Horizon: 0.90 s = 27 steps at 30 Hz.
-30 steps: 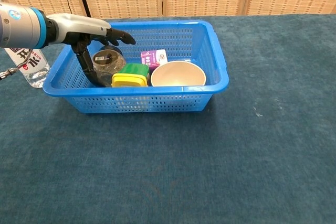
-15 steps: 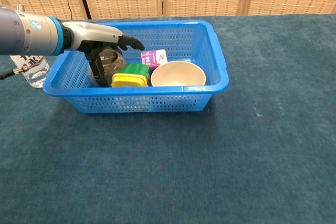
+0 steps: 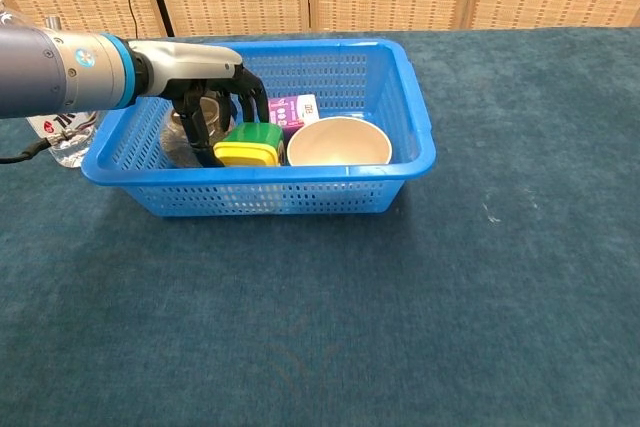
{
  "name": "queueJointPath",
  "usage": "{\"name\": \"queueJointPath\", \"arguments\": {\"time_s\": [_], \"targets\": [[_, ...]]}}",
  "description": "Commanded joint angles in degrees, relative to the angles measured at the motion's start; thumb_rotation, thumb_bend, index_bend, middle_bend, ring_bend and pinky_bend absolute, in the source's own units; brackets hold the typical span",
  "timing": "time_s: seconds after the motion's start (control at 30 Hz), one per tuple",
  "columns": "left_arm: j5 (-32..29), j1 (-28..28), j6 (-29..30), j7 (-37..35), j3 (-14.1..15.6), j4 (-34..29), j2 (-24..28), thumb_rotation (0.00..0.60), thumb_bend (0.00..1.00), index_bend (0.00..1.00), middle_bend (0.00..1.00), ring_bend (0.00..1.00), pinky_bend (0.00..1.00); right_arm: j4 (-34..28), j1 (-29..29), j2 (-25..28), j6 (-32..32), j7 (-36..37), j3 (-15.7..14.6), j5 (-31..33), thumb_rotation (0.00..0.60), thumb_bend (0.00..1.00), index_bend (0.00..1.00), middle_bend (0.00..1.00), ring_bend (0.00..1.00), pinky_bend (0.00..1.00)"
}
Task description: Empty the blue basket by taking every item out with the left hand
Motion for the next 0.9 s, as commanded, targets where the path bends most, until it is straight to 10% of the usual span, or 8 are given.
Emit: {"name": "queueJointPath", "arguments": {"time_s": [0.03,0.53,0.9], "targets": [[-0.11,0.19,0.97,0.17,-0.49,-0.32,-0.02,0.6,0.23,0.52,0.39,0.39,0.0,0.0,0.0,0.03,0.01,0.08,-0.04,-0.09,0.6,0.0,0.0,0.0,0.0,0.0],[13.58,5.95,8.92,-8.75,-6.59,-10.89,8.42,0.6,0.25,0.56,0.42,0.43,0.07,-0.35,-0.18,0.29,0.62,0.54,-0.25,-0.82,0.6,0.0,0.0,0.0,0.0,0.0],[24.09,12.42,14.0,-13.06,-6.22,-19.08,18.13,0.6,0.28,0.6,0.47,0.46,0.45,-0.89,-0.59,0.68,1.77,0.95,-0.75,-2.36,0.6,0.0,0.0,0.0,0.0,0.0]]}}
